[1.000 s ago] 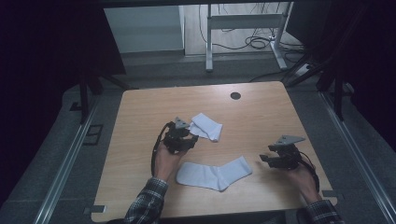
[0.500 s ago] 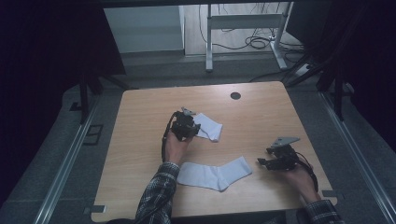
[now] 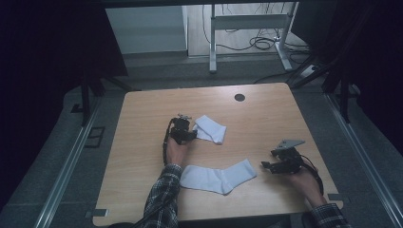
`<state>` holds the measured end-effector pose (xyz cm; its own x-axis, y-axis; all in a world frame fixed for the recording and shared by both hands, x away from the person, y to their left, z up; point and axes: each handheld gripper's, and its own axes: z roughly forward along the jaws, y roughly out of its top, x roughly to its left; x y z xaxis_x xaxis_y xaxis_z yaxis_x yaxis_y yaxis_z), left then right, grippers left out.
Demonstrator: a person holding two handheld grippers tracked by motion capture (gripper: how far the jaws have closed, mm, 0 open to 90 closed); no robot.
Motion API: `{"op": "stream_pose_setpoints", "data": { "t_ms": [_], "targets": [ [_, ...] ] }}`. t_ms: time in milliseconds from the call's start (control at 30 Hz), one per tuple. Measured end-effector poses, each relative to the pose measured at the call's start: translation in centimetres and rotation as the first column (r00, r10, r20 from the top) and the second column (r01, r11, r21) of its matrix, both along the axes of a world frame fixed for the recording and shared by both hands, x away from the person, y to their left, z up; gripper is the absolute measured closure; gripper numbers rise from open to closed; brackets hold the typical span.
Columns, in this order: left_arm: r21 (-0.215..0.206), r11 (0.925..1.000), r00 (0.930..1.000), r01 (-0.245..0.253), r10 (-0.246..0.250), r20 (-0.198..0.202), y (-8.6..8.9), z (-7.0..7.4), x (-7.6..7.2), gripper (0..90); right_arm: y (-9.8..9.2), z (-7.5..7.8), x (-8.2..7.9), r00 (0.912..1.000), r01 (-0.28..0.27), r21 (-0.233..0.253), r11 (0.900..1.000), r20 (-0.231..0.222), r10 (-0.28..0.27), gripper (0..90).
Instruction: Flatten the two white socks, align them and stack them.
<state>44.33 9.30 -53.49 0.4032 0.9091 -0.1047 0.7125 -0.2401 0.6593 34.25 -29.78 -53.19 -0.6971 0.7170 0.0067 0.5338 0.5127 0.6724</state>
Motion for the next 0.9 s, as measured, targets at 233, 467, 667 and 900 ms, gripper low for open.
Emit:
{"op": "stream_pose_setpoints", "data": {
  "t_ms": [233,467,667,900],
  "targets": [
    [-0.036,0.9980,0.9987,0.051,-0.052,-0.005,-0.5,1.2,-0.1,86.1,0.0,0.0,0.0,1.0000,-0.002,0.001,1.000,0.001,0.002,31.5],
    [-0.070,0.9943,0.9943,0.080,-0.075,0.076,-0.9,6.1,-0.4,86.1,0.0,0.0,0.0,1.0000,-0.004,-0.001,1.000,0.002,0.004,31.3],
    [-0.074,0.9883,0.9814,0.133,-0.121,0.149,-2.3,10.2,-0.9,86.2,0.0,-0.1,0.0,1.0000,-0.006,0.004,1.000,0.004,0.006,31.0],
    [-0.031,0.9855,0.9721,0.167,-0.159,0.172,-3.9,12.1,-1.1,86.1,0.0,-0.1,0.0,1.0000,-0.006,0.007,1.000,0.005,0.006,30.7]
  ]
}}
